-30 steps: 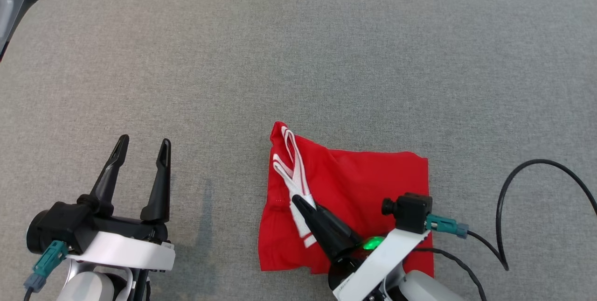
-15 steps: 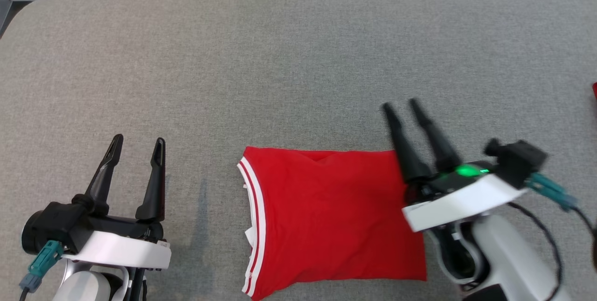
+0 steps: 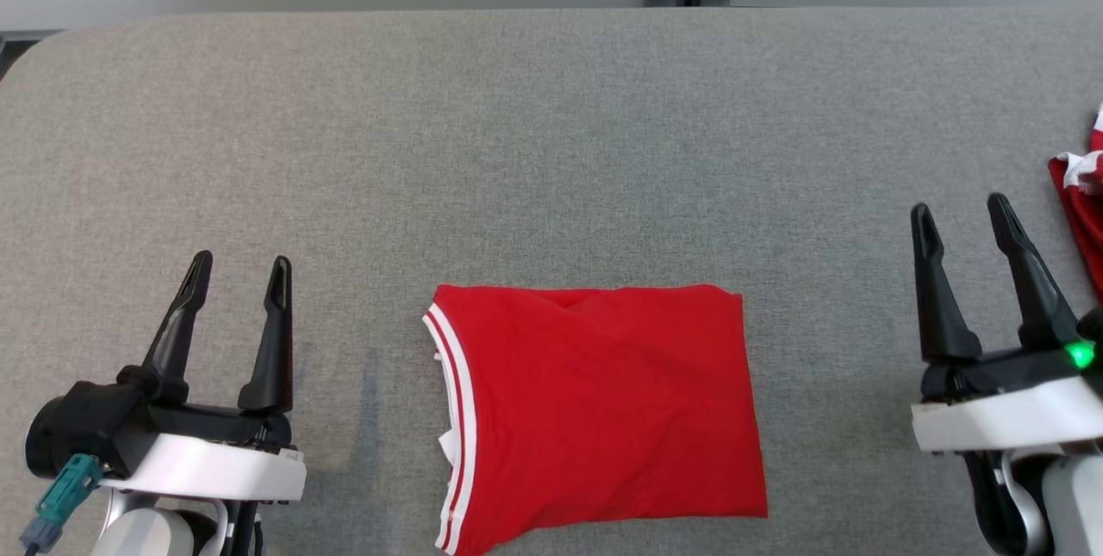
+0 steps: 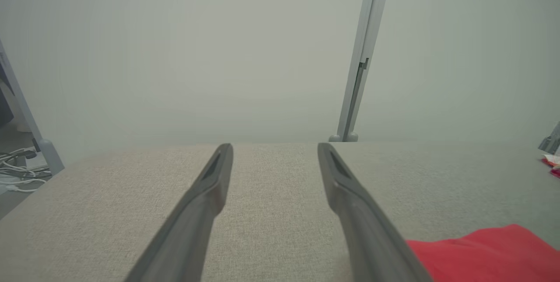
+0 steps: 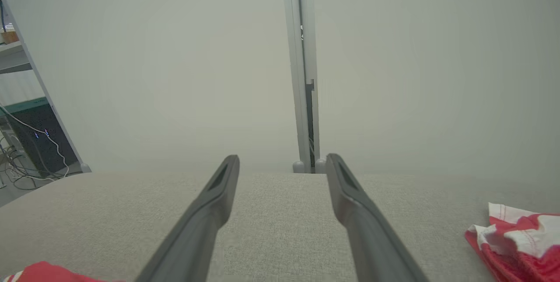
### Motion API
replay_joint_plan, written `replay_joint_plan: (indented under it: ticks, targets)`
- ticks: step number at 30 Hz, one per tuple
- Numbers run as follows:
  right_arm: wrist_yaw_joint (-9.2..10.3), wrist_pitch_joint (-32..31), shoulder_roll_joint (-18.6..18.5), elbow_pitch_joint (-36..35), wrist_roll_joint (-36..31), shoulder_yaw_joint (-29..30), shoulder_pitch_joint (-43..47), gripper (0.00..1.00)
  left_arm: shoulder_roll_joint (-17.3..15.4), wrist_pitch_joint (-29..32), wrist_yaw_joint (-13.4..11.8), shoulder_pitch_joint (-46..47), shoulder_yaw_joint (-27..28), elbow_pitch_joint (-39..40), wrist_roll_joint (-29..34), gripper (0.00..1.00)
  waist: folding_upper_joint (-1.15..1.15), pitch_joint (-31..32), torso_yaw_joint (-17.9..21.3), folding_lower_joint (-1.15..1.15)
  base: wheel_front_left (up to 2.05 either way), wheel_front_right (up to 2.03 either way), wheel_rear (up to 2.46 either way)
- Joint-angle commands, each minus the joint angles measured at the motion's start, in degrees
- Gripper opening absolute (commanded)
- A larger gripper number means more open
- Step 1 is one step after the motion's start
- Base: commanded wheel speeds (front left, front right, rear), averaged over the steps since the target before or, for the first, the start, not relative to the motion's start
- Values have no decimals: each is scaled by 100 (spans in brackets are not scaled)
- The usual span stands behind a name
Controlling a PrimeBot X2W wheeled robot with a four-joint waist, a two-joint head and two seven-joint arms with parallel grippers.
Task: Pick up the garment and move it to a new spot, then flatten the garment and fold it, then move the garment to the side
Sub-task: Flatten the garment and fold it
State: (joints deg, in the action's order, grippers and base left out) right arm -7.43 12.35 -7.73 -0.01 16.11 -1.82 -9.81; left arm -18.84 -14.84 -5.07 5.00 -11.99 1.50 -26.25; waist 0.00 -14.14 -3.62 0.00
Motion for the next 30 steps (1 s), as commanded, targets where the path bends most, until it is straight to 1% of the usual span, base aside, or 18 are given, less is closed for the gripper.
replay_joint_plan:
  ticks: [1, 9, 20, 30]
  targets:
    - [-11, -87, -15, -112, -146, 105, 163, 100, -11, -27, 11, -53, 36, 36, 58, 100, 0, 53, 11, 0, 0, 0, 0]
    - [-11, -426, 29, -505, -331, 374, 801, 100, 6, -24, -25, -272, 16, 93, 97, 100, 0, 371, 36, 0, 0, 0, 0]
    - [-11, -806, -1, -884, -347, 600, 1516, 100, -108, 123, -124, -584, -82, 248, 148, 100, 0, 903, -5, 0, 0, 0, 0]
    - [-11, -1044, 99, -1076, -212, 611, 2002, 100, -220, 298, -163, -1014, -190, 392, 138, 100, 0, 1314, -37, 0, 0, 0, 0]
